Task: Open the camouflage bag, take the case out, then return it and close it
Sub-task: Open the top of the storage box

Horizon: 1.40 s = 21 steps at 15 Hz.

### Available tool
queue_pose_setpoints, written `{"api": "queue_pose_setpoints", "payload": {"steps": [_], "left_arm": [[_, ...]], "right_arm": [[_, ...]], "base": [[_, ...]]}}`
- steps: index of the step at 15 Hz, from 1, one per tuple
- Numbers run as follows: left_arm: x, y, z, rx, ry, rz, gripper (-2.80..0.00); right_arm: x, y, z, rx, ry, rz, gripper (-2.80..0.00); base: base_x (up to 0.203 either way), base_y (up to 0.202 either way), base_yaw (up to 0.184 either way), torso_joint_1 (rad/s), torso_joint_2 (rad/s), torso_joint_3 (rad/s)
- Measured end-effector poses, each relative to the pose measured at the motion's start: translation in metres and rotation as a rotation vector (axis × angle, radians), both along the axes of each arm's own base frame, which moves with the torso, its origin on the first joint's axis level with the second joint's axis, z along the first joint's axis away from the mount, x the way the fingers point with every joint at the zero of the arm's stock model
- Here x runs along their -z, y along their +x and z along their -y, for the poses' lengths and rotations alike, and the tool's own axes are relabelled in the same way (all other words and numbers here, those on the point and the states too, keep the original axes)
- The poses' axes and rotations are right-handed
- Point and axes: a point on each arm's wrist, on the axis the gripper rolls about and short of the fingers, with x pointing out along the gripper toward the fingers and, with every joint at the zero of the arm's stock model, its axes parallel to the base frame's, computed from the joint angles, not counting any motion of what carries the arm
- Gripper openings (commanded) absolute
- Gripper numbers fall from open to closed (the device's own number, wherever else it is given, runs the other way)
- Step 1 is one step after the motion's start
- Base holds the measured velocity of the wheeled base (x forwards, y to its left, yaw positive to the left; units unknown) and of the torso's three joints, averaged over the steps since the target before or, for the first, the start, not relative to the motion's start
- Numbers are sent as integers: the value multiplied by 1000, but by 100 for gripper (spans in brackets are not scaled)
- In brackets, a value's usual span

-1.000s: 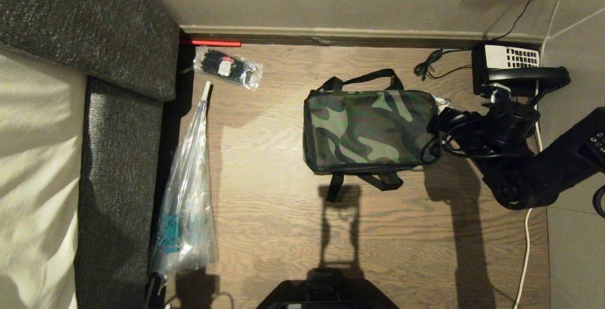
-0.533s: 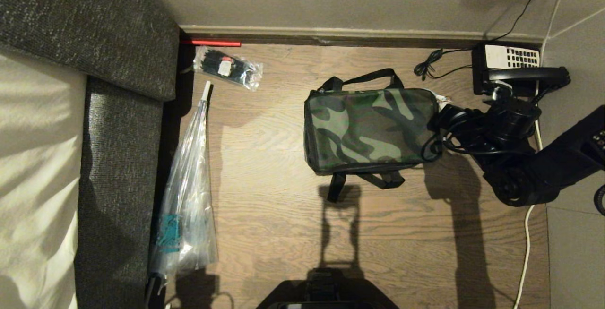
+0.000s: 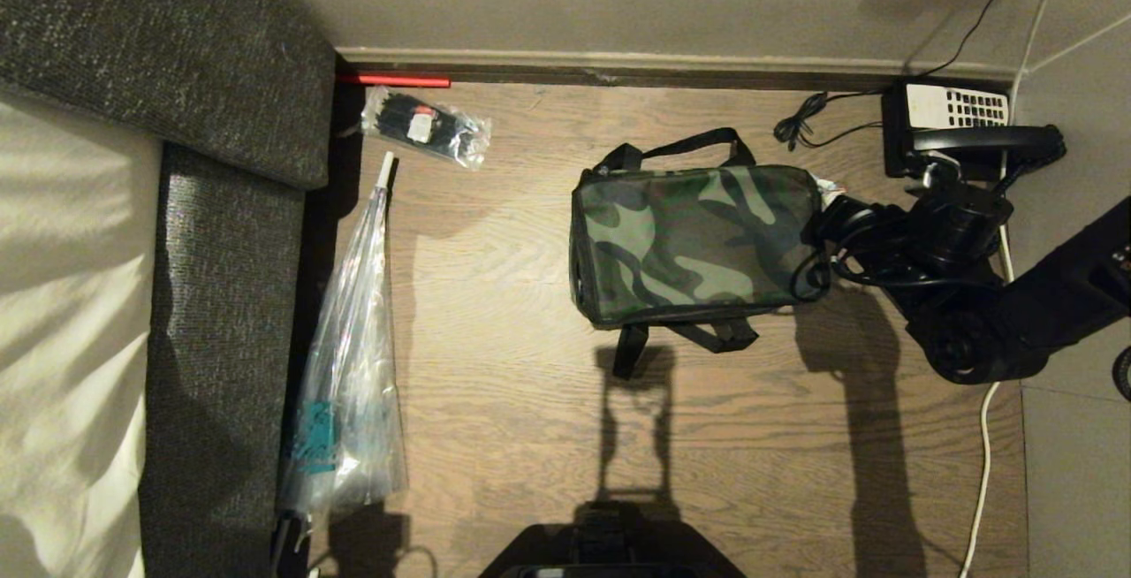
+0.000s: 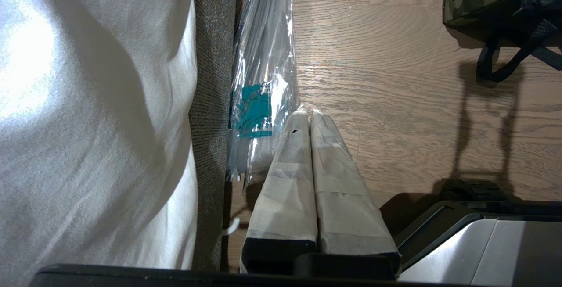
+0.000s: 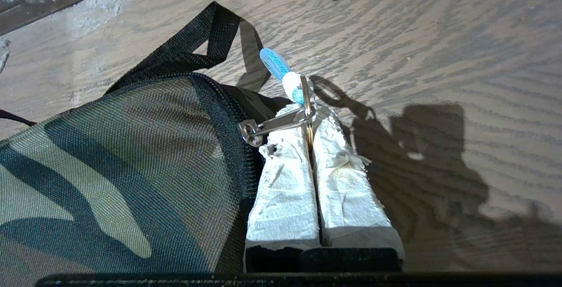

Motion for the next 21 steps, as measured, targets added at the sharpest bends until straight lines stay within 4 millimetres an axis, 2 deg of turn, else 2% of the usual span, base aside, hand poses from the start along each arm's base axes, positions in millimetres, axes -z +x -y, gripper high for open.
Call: {"api": "queue_pose_setpoints", "payload": {"steps": [7, 14, 21], "left_arm": [[0, 0, 0, 0, 0, 0, -280], [0, 0, 0, 0, 0, 0, -280], [0, 0, 0, 0, 0, 1, -280]], "right_arm": [[-2, 2, -2, -13, 50, -20, -280], [-10, 3, -15, -54, 71, -8, -280], [-19, 7, -16, -69, 74, 25, -280]], "base": [[0, 0, 0, 0, 0, 0], [0, 0, 0, 0, 0, 0], [0, 0, 0, 0, 0, 0]]}}
